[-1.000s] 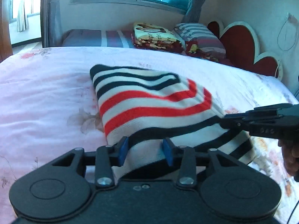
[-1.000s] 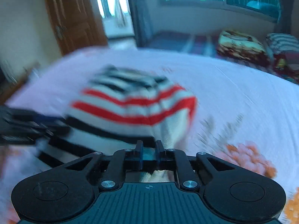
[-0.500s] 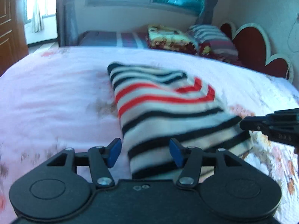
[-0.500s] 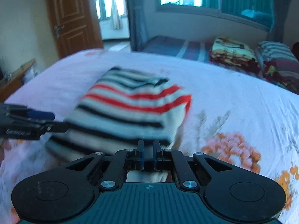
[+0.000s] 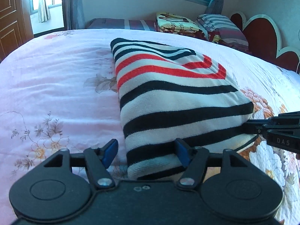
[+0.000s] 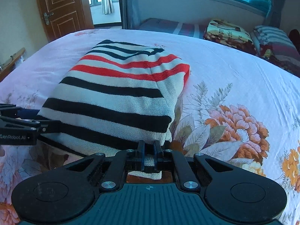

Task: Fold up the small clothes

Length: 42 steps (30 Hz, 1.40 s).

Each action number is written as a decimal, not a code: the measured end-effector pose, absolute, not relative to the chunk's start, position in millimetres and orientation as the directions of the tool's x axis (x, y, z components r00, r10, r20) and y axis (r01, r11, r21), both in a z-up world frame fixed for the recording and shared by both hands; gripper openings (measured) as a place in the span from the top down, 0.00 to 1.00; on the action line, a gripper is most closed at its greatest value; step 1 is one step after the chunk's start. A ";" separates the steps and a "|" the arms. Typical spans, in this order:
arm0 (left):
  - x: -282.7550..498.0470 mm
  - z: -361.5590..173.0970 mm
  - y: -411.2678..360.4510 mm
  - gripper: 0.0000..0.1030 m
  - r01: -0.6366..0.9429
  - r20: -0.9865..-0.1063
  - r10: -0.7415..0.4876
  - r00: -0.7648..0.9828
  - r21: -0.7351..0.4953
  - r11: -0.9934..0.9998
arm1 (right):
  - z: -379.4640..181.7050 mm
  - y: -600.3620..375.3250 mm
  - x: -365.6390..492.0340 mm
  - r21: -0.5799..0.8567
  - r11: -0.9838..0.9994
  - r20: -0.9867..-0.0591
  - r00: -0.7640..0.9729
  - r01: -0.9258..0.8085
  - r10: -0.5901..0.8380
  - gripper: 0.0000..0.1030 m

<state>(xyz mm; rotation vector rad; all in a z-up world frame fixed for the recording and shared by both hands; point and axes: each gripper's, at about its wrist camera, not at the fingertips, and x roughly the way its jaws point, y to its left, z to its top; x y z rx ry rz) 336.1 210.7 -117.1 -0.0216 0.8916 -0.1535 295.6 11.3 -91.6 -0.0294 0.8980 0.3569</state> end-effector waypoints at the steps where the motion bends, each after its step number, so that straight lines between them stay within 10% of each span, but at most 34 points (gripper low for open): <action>1: 334.2 -115.4 209.5 0.36 0.123 -0.773 -0.137 0.619 -0.076 0.989 | -89.8 11.4 294.6 0.124 0.941 -0.769 0.569 -0.314 0.291 0.93; 8: 296.8 -94.8 201.6 0.23 0.117 -0.750 -0.119 0.650 -0.055 0.992 | -65.8 -2.3 257.8 0.168 0.941 -0.739 0.595 -0.294 0.318 0.86; 9: 288.8 -92.2 199.6 0.19 0.114 -0.746 -0.113 0.656 -0.050 0.992 | -63.0 -4.9 248.7 0.171 0.941 -0.736 0.598 -0.292 0.319 0.76; 11: 271.2 -86.8 195.5 0.11 0.104 -0.742 -0.098 0.663 -0.039 0.994 | -56.9 -12.1 226.9 0.178 0.946 -0.715 0.624 -0.272 0.314 0.14; 12: 260.9 -83.8 194.0 0.05 0.099 -0.736 -0.094 0.670 -0.037 0.994 | -53.3 -15.9 214.7 0.180 0.948 -0.699 0.643 -0.263 0.312 0.12; 42: -12.8 6.7 134.1 0.01 0.128 -0.648 -0.138 0.749 -0.063 0.990 | 38.2 -52.3 -77.4 0.170 0.979 -0.625 0.756 -0.115 0.197 0.00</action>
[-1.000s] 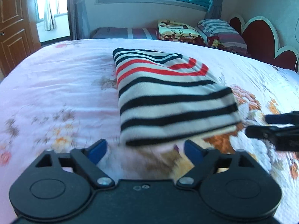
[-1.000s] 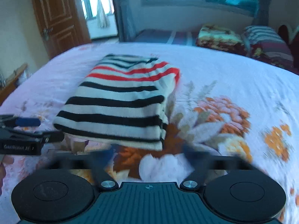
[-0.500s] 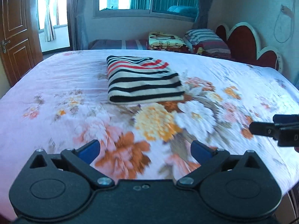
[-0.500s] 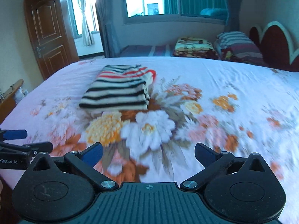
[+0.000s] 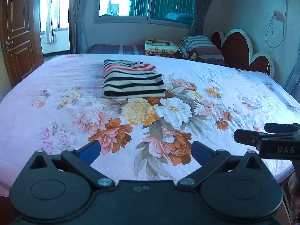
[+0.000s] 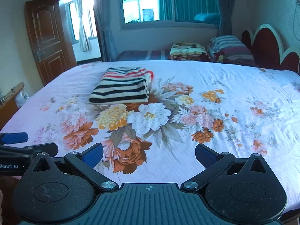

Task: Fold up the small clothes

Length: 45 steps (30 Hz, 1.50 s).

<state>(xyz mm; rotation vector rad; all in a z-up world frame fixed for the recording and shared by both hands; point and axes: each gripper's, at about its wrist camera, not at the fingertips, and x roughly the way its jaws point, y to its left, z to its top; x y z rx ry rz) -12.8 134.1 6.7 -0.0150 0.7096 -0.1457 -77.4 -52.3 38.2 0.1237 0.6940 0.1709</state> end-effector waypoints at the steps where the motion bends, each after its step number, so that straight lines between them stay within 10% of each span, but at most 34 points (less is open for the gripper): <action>1: -14.2 8.2 132.7 0.01 0.131 -0.645 -0.136 0.752 -0.057 0.990 | 39.7 -53.7 -79.5 0.170 0.978 -0.620 0.759 -0.118 0.200 0.00; 45: -6.1 15.7 119.1 0.01 0.158 -0.610 -0.158 0.776 -0.054 0.986 | 50.5 -77.4 -80.7 0.154 0.983 -0.606 0.776 -0.101 0.174 0.00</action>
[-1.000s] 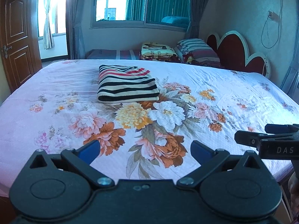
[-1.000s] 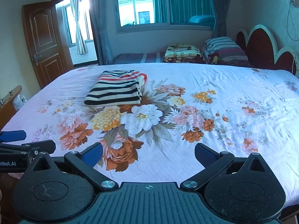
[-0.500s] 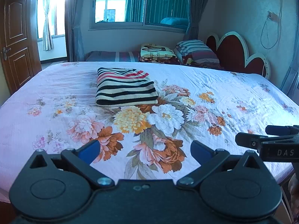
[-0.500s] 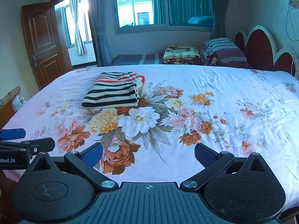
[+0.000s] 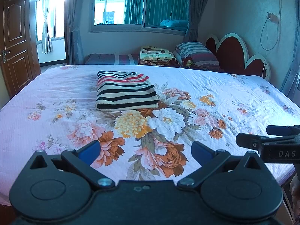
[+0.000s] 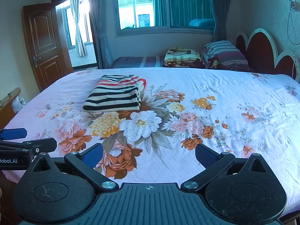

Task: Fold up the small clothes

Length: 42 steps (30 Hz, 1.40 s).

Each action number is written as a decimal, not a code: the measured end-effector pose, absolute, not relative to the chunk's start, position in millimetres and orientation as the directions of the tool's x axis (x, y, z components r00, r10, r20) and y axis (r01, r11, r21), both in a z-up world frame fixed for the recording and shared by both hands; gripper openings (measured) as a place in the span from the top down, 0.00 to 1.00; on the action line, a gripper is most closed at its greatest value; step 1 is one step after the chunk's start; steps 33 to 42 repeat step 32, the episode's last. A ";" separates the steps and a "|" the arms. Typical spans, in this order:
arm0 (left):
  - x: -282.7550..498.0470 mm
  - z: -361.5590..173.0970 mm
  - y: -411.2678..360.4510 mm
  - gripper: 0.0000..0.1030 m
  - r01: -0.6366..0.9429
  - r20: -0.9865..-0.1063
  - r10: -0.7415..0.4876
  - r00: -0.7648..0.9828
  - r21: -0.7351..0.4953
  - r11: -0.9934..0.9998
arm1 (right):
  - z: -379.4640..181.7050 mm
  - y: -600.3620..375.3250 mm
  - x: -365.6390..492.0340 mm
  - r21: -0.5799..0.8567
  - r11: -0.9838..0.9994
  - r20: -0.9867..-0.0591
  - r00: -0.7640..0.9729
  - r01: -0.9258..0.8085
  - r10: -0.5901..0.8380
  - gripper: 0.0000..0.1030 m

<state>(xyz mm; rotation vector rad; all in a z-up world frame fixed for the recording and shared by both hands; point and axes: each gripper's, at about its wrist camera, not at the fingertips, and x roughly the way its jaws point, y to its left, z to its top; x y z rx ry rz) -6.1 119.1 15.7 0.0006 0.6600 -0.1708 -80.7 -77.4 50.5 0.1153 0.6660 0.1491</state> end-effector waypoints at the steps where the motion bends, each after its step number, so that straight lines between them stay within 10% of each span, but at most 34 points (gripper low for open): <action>1: -5.9 15.9 119.4 0.01 0.158 -0.609 -0.158 0.777 -0.054 0.986 | 50.5 -77.2 -80.7 0.154 0.983 -0.606 0.776 -0.101 0.174 0.00; 42: 4.1 18.0 127.0 0.01 0.150 -0.548 -0.143 0.824 -0.032 0.988 | 47.1 -78.5 -66.0 0.149 0.981 -0.600 0.776 -0.128 0.193 0.00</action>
